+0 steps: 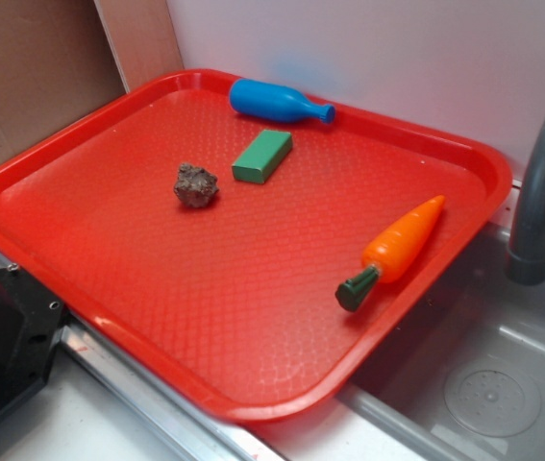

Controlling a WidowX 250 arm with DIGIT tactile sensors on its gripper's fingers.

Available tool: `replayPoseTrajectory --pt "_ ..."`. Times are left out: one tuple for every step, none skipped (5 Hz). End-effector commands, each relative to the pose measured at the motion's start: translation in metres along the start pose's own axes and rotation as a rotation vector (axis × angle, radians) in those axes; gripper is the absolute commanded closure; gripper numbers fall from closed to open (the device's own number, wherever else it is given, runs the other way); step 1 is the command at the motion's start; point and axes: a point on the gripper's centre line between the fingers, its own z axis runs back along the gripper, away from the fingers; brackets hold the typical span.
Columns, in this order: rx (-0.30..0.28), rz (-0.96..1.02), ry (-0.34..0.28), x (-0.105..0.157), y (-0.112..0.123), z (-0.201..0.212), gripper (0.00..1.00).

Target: Grab the rock.

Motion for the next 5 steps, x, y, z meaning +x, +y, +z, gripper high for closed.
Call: replayPoseTrajectory --pt "0.0 0.0 0.0 0.0 0.0 0.0 0.0" --pt "0.004 -0.184 0.003 0.032 -0.003 -0.041 0.0" --pt "0.0 -0.338 -0.012 0.059 0.002 -0.082 0.0" --pt "0.001 -0.466 -0.02 0.072 0.008 -0.121 0.0" --pt "-0.043 -0.545 -0.052 0.086 0.008 -0.159 0.0"
